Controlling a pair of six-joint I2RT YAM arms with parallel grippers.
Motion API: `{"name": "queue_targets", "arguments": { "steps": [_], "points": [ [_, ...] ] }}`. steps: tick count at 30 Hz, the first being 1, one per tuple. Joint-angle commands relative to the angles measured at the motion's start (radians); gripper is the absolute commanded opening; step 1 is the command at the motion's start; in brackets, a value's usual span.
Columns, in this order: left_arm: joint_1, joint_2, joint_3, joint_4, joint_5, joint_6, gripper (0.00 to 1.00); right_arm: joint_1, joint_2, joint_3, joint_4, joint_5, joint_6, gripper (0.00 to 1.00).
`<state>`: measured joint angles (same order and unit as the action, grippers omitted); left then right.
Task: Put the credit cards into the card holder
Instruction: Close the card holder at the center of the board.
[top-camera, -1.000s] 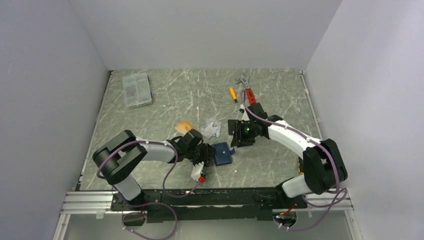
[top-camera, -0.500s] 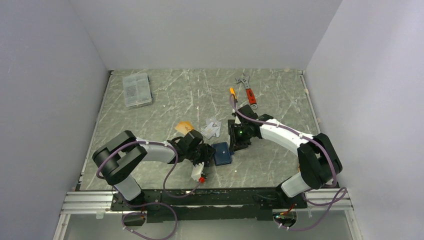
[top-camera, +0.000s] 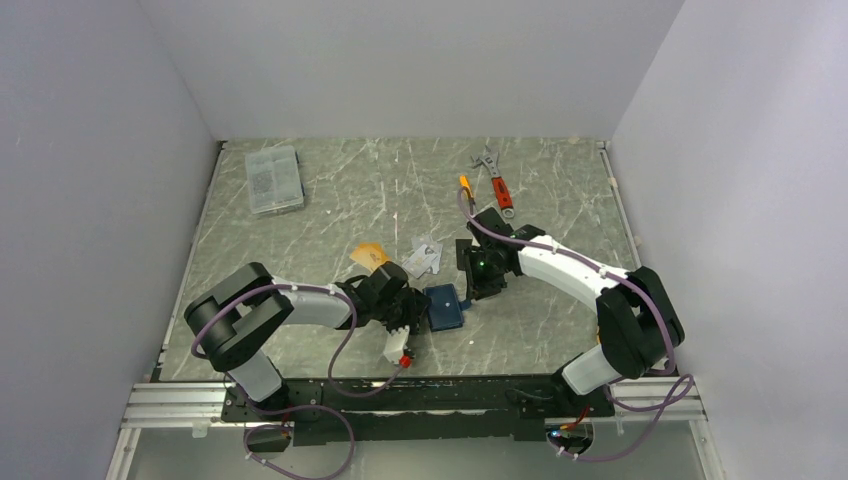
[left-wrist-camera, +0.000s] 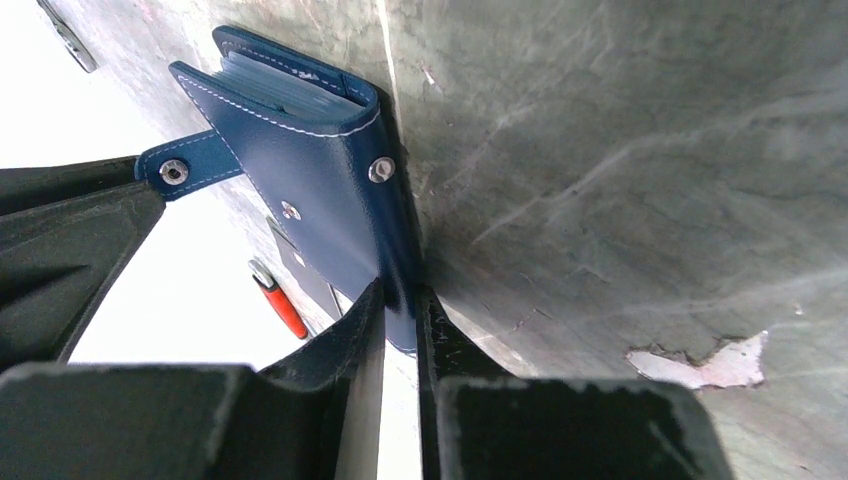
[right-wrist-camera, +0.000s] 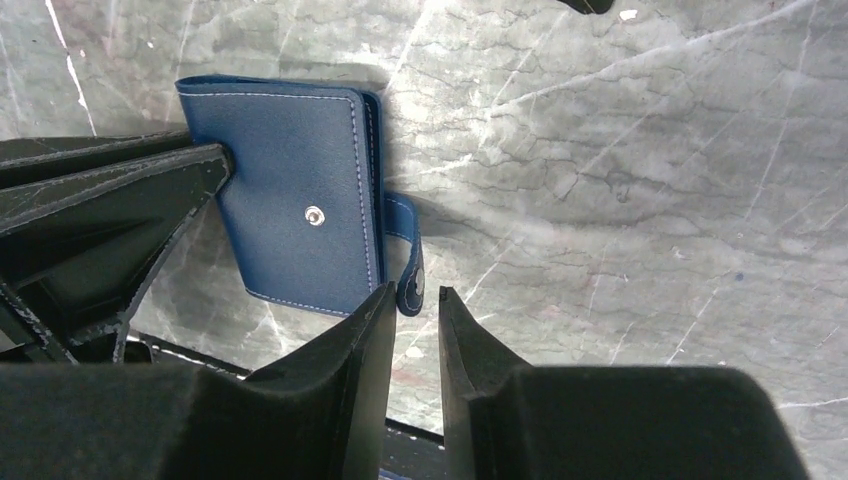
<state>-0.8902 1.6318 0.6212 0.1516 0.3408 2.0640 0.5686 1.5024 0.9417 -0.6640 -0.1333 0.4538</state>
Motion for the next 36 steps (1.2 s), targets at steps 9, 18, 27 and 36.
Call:
{"name": "queue_targets", "arguments": {
  "steps": [9,18,27,36],
  "points": [
    [-0.021,0.002,0.016,-0.089,-0.028,-0.019,0.12,0.077,-0.014,0.067,-0.035,0.088,0.003,0.31],
    [-0.025,-0.005,-0.001,-0.034,-0.041,-0.008,0.12,0.079,0.018,0.079,-0.058,0.13,0.001,0.16],
    [-0.025,-0.001,-0.128,0.267,-0.062,0.066,0.24,0.077,0.039,0.076,-0.055,0.129,0.006,0.0],
    [-0.026,-0.057,-0.201,0.332,0.018,0.122,0.33,0.032,0.016,0.057,-0.02,0.059,0.026,0.0]
  ]
}}
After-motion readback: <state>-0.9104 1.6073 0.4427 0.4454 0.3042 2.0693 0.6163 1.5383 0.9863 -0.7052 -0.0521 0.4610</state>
